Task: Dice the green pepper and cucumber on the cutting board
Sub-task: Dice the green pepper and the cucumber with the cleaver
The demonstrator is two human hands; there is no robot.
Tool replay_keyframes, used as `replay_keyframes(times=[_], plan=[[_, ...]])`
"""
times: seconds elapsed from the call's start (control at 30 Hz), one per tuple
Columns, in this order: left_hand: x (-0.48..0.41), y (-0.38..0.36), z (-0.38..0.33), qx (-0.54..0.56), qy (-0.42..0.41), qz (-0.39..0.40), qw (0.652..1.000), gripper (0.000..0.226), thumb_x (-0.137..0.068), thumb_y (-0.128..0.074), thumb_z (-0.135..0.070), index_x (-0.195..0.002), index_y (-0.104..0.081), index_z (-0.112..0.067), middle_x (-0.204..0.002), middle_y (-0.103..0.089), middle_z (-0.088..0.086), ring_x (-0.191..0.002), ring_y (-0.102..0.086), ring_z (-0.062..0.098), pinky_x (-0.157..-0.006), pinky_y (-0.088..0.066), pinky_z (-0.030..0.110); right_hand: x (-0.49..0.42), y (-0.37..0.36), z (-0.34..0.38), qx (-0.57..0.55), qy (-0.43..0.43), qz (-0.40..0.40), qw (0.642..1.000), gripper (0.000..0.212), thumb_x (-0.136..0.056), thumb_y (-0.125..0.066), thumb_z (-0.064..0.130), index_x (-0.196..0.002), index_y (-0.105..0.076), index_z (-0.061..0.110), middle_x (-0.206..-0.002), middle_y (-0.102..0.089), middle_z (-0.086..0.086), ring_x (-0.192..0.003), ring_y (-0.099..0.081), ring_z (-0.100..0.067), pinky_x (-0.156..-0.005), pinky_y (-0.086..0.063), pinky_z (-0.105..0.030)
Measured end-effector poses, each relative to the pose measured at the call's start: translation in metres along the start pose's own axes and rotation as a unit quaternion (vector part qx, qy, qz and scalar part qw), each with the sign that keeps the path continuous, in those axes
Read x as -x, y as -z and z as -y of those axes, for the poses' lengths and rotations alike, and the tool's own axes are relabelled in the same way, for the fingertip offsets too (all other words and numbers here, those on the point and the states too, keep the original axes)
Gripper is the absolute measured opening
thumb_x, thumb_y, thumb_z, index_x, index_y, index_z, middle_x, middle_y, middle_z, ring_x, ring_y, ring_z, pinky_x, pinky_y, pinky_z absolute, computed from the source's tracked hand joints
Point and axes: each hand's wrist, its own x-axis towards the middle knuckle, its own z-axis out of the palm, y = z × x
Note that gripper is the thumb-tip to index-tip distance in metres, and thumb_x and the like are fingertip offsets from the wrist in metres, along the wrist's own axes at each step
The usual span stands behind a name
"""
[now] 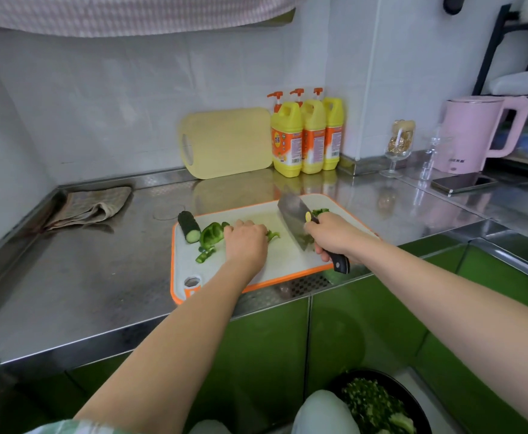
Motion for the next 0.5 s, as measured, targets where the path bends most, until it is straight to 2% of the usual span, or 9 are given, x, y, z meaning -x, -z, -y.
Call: replay_keyframes(times=[0.17, 0.3, 0.5], plan=[[0.002, 0.001, 0.008, 0.026, 0.027, -0.013, 0.999, 0.032, -0.096, -0.044, -0.02, -0.115, -0.069, -0.027, -0.109, -0.063, 0.006, -0.106, -0.049, 0.031, -0.086, -0.033, 0.038, 0.0, -0.007, 0.009, 0.061, -0.01, 0.018, 0.998, 0.034, -0.1, -0.032, 0.014, -0.071, -0.046, 0.004, -0.061, -0.054, -0.01, -0.044, -0.048, -0.02, -0.048, -0.042, -0.024], [-0.003, 0.008, 0.01, 0.07, 0.034, -0.054, 0.996, 0.029, -0.093, -0.05, -0.023, -0.113, -0.069, -0.028, -0.107, -0.067, 0.003, -0.106, -0.052, 0.029, -0.085, -0.033, 0.037, -0.004, -0.009, 0.019, 0.108, -0.026, 0.047, 0.993, 0.027, -0.098, -0.032, 0.012, -0.088, -0.051, -0.004, -0.063, -0.056, -0.014, -0.046, -0.051, -0.023, -0.057, -0.046, -0.03], [-0.012, -0.001, 0.001, 0.096, -0.01, -0.048, 0.994, 0.024, -0.089, -0.059, -0.027, -0.111, -0.069, -0.029, -0.105, -0.072, -0.003, -0.105, -0.058, 0.024, -0.087, -0.032, 0.035, -0.004, -0.011, 0.021, 0.148, -0.019, 0.044, 0.988, 0.029, -0.098, -0.033, 0.014, -0.091, -0.052, -0.007, -0.061, -0.057, -0.016, -0.042, -0.05, -0.024, -0.051, -0.045, -0.026]])
